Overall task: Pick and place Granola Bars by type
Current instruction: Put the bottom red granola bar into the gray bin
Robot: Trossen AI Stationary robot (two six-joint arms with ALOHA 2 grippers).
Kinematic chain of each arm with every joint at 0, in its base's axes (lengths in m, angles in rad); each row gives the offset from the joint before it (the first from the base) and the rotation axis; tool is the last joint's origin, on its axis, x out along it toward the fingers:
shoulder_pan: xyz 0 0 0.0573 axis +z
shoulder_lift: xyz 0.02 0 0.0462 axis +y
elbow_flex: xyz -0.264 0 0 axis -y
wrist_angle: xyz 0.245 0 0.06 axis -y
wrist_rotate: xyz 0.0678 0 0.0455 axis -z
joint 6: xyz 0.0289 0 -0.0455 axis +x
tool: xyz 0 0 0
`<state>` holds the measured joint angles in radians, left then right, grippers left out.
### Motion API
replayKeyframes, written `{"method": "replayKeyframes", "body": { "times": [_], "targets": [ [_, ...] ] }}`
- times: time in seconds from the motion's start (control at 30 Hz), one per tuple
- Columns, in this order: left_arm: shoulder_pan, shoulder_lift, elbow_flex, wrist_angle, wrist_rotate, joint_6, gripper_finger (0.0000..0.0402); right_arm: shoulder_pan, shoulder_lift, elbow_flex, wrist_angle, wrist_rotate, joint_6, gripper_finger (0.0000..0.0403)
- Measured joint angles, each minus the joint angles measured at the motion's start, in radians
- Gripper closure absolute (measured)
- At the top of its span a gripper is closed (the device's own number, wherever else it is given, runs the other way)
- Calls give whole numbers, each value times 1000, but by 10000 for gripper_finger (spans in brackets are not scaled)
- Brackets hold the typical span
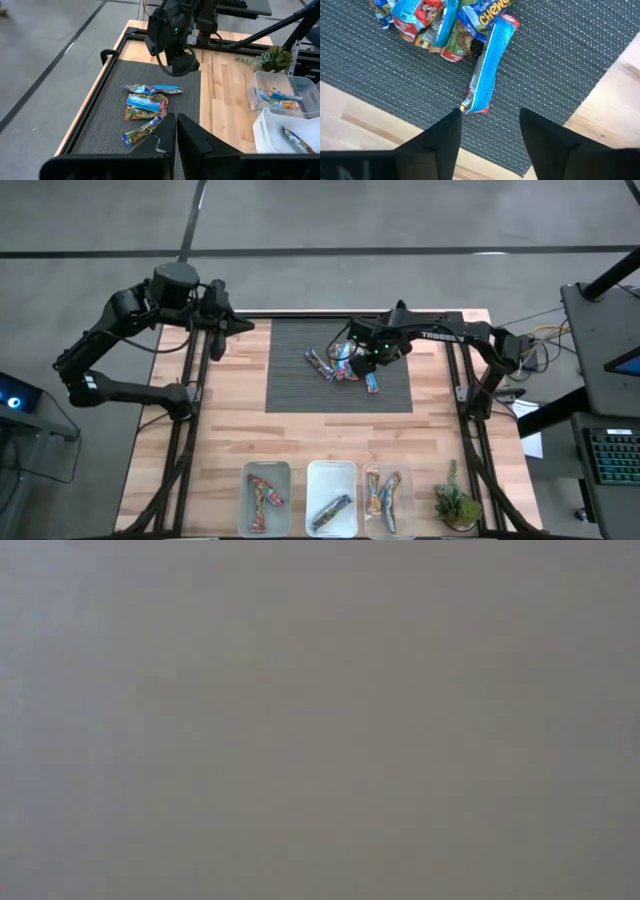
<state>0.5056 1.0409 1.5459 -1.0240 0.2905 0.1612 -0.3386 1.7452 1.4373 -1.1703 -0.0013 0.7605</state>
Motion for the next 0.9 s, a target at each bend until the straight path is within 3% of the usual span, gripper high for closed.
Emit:
{"method": "replayKeyframes", "body": {
  "times": [0.43, 0.9],
  "targets": [
    [0, 0, 0, 0, 0, -3, 402, -2, -1, -144, 176, 0, 15, 159],
    [0, 0, 0, -1, 0, -12, 402, -2, -1, -292, 368, 0, 54, 158]
  ]
}}
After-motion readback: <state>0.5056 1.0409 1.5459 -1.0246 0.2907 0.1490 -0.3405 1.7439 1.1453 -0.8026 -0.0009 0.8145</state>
